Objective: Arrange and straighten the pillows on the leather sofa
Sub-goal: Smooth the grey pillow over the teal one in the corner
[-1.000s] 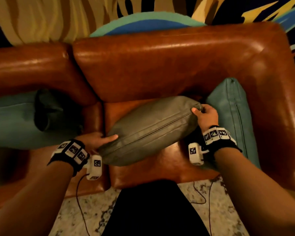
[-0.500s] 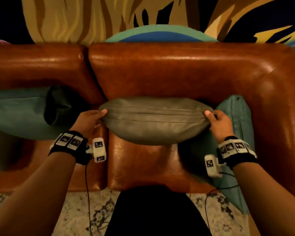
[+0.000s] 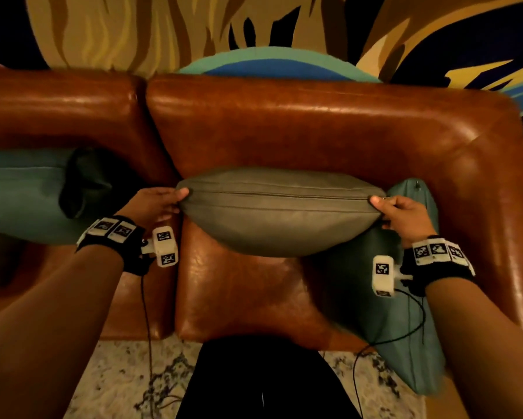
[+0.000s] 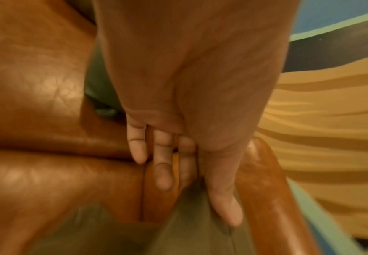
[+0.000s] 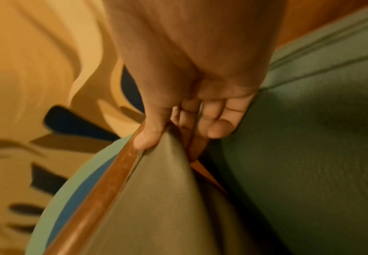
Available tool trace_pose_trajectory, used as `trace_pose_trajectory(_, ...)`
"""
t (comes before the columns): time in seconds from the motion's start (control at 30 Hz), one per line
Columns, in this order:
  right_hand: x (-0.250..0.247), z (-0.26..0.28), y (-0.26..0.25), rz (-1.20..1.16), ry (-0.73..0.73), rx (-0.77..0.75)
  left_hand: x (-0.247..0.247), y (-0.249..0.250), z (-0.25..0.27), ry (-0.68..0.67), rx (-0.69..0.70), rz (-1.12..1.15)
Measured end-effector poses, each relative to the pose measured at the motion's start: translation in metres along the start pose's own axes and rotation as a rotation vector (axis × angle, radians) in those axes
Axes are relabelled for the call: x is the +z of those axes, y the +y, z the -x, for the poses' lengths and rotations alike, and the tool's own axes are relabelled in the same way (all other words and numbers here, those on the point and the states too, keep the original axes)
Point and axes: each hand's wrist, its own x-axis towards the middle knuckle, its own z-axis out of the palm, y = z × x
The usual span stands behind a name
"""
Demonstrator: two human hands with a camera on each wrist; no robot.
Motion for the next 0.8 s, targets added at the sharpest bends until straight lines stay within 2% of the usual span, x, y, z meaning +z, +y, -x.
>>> trace_pose_trajectory(0.07,0.008,-0.003,0.002,0.027,0.001,0.033,-0.001,-0.007,0.0,0.012,-0.001,-0.088)
trace_pose_trajectory(0.13,0.018,-0.008,0.001,0.101,0.033,0.065,0.007,-0.009,-0.002,0.063,0.018,-0.064)
trace_pose_trajectory(0.2,0.023,-0.012,-0.004,0.104,0.179,0.097,0.02,-0.004,-0.002,0.075,0.017,0.053)
trace_pose_trajectory(0.3,0.036,0.0,-0.02,0.141,0.523,0.111,0.037,0.003,0.001,0.04,-0.033,0.252)
trace_pose_trajectory(0.33,0.048,0.011,-0.027,0.242,0.6,0.031,0.043,0.002,0.002,0.031,-0.058,0.294)
trace_pose_trajectory(0.37,0.068,0.024,-0.033,0.351,0.628,-0.14,0.047,0.0,0.004,0.028,-0.083,0.327)
trace_pose_trajectory(0.4,0.092,0.039,-0.038,0.448,0.563,-0.356,0.052,-0.001,0.006,0.029,-0.096,0.353)
trace_pose_trajectory(0.47,0.149,0.07,-0.04,0.685,0.176,-0.693,0.059,-0.005,0.009,0.044,-0.092,0.395)
trace_pose_trajectory(0.53,0.198,0.092,-0.033,0.939,-0.177,-0.847,0.06,-0.01,0.007,0.062,-0.061,0.392)
trace_pose_trajectory(0.57,0.213,0.095,-0.028,1.019,-0.253,-0.878,0.057,-0.012,0.006,0.072,-0.051,0.396)
trace_pose_trajectory(0.6,0.22,0.091,-0.021,1.07,-0.28,-0.87,0.054,-0.016,0.004,0.081,-0.049,0.398)
trace_pose_trajectory(0.67,0.21,0.073,-0.004,1.133,-0.232,-0.818,0.049,-0.023,0.001,0.067,-0.06,0.403)
trace_pose_trajectory(0.8,0.151,0.042,0.032,1.198,-0.135,-0.692,0.045,-0.034,0.004,0.011,-0.08,0.42)
